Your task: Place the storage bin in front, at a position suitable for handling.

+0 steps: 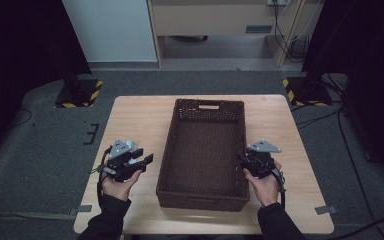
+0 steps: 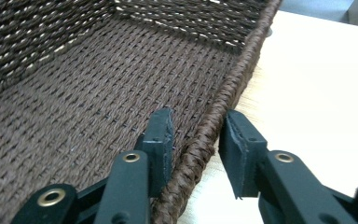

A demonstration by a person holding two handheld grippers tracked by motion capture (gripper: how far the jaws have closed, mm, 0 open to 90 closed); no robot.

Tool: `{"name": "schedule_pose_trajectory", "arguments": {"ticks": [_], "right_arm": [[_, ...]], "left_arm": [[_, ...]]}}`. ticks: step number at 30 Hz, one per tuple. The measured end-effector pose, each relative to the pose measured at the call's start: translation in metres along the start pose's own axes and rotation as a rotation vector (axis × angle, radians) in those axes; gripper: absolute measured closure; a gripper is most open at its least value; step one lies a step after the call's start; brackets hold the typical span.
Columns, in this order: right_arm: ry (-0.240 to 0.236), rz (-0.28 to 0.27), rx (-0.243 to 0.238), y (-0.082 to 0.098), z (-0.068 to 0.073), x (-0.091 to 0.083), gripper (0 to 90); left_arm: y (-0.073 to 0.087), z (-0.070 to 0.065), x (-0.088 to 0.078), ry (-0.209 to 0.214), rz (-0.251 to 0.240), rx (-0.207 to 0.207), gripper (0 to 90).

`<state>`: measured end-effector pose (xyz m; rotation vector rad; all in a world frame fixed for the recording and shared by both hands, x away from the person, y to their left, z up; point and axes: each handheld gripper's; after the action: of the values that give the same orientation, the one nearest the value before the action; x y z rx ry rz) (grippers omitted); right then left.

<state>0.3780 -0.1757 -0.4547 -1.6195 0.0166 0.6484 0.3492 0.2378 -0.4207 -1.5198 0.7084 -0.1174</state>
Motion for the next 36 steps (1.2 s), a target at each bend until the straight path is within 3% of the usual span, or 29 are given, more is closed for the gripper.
{"name": "schedule_pose_trajectory", "arguments": {"ticks": [6, 14, 20, 24, 29, 36], "right_arm": [[-0.012, 0.006, 0.018, 0.000, -0.007, -0.002, 67.0], [-0.025, 0.027, 0.030, -0.001, -0.012, -0.002, 68.6], [-0.055, 0.020, 0.050, 0.000, -0.018, -0.004, 61.0], [-0.083, -0.025, 0.051, -0.001, -0.023, -0.014, 53.4], [-0.104, -0.031, 0.056, 0.003, -0.025, -0.019, 48.2], [-0.113, -0.033, 0.053, 0.003, -0.024, -0.017, 44.5]], "left_arm": [[0.004, 0.031, -0.007, -0.083, 0.008, -0.047, 49.4], [0.018, 0.065, -0.012, -0.197, 0.040, -0.063, 47.9], [0.029, 0.074, -0.005, -0.229, 0.086, -0.039, 48.5], [0.037, 0.076, 0.003, -0.235, 0.119, -0.021, 47.8], [0.045, 0.079, 0.018, -0.248, 0.183, 0.030, 46.3], [0.055, 0.085, 0.029, -0.239, 0.224, 0.045, 53.6]]}}
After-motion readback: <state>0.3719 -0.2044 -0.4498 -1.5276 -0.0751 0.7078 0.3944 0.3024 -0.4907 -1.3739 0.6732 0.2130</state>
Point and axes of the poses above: each handheld gripper's, and its own axes: x roughly forward along the jaws, y roughly out of its underside, z roughly to its left, and after that the axes turned 11 degrees about -z, right-handed
